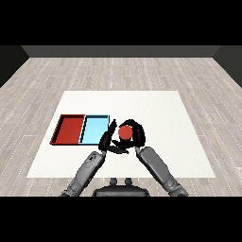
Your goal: Pick the red can and put it in the red box
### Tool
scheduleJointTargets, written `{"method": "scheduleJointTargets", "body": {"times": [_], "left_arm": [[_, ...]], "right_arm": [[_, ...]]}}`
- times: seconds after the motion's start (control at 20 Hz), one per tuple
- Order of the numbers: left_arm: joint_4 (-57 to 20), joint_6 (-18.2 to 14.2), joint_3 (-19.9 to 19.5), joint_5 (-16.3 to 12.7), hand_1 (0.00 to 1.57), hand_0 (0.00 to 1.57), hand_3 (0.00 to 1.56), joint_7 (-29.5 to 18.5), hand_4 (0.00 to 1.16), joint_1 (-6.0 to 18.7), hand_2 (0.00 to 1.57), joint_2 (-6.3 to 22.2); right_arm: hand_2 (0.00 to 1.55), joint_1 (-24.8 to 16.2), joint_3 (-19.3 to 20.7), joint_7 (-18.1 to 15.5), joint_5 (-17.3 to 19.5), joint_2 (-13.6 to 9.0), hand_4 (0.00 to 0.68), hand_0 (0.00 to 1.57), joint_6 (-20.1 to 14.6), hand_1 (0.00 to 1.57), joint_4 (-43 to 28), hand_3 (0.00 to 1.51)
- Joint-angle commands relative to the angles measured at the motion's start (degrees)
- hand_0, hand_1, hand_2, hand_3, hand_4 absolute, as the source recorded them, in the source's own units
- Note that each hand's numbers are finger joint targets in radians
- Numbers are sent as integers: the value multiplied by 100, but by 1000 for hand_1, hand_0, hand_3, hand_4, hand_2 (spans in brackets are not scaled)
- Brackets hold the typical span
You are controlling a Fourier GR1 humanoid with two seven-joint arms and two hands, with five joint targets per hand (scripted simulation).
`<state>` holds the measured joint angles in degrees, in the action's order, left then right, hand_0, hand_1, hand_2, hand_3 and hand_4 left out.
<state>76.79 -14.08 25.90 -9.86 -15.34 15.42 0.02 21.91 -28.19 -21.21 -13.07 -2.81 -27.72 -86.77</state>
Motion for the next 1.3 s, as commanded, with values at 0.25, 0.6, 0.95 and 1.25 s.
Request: {"method": "scheduleJointTargets", "body": {"times": [0.25,0.6,0.95,1.25], "left_arm": [[-340,-376,382,-499,0,0,0,-119,0,397,0,-1],[-612,-175,357,-739,0,0,0,-247,0,635,0,-2],[-228,-994,360,-455,0,0,0,-51,821,309,0,-1],[-629,-1595,620,-1065,1571,1571,1475,-397,1120,388,1561,0]], "right_arm": [[1457,142,312,-331,-159,276,660,1515,515,1515,464,1416],[1453,339,-157,-326,-448,280,648,1522,-62,1522,403,1406],[1468,688,-449,-181,-443,281,649,1534,-409,1534,588,1405],[1448,408,-332,391,80,278,654,1494,-302,1494,-151,1391]]}}
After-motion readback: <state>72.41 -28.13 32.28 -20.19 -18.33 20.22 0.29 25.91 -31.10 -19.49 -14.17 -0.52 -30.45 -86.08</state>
